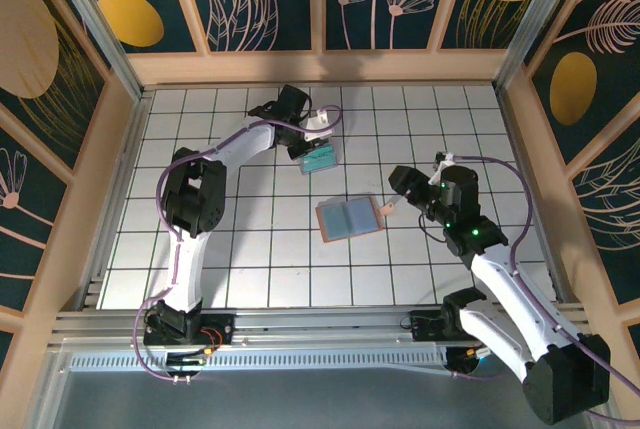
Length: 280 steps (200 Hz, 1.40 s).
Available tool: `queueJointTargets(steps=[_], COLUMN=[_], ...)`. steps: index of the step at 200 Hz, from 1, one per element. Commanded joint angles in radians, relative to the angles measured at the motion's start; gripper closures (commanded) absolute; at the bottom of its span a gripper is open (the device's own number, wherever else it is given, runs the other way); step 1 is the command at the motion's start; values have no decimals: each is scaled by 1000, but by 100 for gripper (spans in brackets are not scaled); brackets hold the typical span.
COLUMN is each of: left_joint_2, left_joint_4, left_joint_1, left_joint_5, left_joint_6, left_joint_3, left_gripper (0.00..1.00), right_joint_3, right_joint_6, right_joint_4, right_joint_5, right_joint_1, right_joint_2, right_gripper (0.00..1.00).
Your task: Take the credit cards out of the card holder
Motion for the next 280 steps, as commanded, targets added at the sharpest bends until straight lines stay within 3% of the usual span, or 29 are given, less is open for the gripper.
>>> queueJointTargets(steps=[1,63,86,145,192,220,280], left_joint_2=[14,-56,-61,-185,-396,-581,-892], left_joint_4=[-56,-27,14,83,280,447,642], left_joint_1=[8,8,8,8,8,8,8], left_joint_5=[-5,-51,-126,-125,-230,-280,-304], left_joint_6=[13,-32,-69,-189,-438,-616,-882], left_joint_3=[43,53,64,31,-197,-402,-781], left_gripper=[78,72,58,31,18,1,1], right_joint_3=[-3,-6,-6,46,98,147,222], right_joint_6=[11,-2,-10,-50,-70,-84,-83], right_joint_4=[15,30,31,-21,-72,-121,-184], right_joint_5=[14,9,4,31,148,192,278], right_joint_1=[11,17,17,44,155,211,346], right_joint_2=[-11,0,9,88,174,242,359], right_gripper=[37,37,37,38,39,39,40])
